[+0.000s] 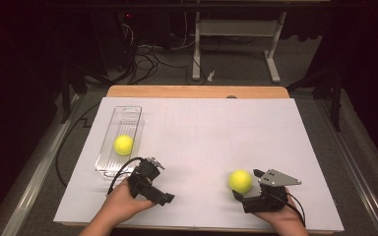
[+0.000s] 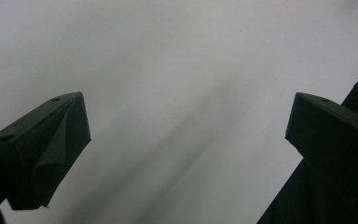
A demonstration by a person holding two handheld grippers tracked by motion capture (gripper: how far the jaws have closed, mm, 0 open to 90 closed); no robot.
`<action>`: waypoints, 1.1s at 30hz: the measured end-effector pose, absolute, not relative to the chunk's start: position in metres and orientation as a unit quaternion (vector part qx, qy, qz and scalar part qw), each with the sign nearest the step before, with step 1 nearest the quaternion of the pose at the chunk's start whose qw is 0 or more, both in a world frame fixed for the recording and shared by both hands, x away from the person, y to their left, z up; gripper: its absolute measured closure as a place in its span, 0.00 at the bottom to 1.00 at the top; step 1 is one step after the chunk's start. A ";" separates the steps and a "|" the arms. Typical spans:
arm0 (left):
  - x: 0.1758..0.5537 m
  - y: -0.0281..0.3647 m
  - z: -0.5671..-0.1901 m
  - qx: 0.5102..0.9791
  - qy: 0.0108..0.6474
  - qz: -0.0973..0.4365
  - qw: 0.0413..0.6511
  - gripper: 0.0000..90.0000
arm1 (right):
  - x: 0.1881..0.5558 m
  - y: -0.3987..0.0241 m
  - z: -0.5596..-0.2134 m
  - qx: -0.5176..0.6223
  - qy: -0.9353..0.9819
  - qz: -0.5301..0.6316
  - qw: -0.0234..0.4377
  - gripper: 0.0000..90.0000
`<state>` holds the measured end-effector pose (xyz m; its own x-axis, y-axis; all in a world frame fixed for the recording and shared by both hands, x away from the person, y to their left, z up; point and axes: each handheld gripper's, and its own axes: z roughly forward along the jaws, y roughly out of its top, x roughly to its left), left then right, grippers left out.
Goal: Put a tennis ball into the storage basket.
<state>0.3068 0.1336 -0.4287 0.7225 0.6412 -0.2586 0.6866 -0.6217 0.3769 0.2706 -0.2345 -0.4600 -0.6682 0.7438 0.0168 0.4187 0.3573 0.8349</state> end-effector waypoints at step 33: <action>0.307 0.134 -0.428 0.898 0.369 -0.048 0.233 0.01 | 0.288 -0.229 -0.468 0.384 0.814 0.407 0.154 0.19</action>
